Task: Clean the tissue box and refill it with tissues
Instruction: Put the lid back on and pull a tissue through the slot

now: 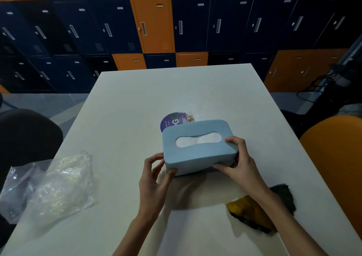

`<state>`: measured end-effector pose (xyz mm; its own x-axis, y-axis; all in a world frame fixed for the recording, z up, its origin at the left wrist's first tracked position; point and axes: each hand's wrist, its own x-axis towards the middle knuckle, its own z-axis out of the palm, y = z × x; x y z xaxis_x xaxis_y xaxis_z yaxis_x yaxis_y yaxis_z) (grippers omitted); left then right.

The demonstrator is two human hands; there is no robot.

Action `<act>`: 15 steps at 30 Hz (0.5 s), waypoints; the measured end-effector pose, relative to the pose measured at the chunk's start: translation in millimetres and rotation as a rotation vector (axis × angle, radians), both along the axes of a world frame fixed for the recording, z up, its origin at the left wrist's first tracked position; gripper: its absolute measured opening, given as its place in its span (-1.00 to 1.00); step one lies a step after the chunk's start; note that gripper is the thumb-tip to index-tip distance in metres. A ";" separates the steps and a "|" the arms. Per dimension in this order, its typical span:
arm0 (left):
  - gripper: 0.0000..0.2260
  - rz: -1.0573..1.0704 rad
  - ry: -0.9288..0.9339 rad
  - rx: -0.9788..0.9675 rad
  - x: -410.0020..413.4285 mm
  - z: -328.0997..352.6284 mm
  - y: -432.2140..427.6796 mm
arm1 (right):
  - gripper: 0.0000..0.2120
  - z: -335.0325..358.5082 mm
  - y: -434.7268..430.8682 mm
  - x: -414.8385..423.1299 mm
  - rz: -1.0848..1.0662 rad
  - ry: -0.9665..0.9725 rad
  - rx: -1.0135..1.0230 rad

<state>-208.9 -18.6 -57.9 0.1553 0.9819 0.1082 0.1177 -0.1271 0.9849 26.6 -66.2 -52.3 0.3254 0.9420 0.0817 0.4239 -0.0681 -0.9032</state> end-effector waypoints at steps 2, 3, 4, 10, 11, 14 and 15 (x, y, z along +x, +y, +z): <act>-0.68 -0.024 0.014 0.004 -3.0 0.7 0.7 | -0.35 1.9 -0.8 4.5 0.032 0.014 -0.046; -0.69 -0.047 0.032 0.007 -5.8 1.8 2.3 | -0.40 6.1 -1.2 8.5 0.055 0.030 -0.079; -0.69 -0.074 0.053 0.008 -9.4 3.3 5.0 | -0.48 12.4 -0.8 13.7 0.077 0.039 -0.113; -0.69 -0.099 0.200 0.094 -16.4 33.7 38.8 | -0.80 51.1 16.8 39.4 0.208 -0.107 -0.310; -0.70 -0.116 0.230 0.114 -10.6 41.0 45.7 | -0.82 55.5 20.5 41.6 0.226 -0.166 -0.347; -0.67 -0.176 0.401 0.193 11.9 56.7 66.3 | -0.89 70.5 34.6 43.4 0.233 -0.368 -0.377; -0.64 -0.199 0.472 0.208 20.2 58.4 72.8 | -0.90 74.7 40.3 42.5 0.219 -0.443 -0.339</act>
<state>-188.7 54.2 0.5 0.4140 0.8942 0.1705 0.4942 -0.3781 0.7829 69.1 -25.9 22.3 0.1243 0.9806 -0.1515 0.7917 -0.1900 -0.5806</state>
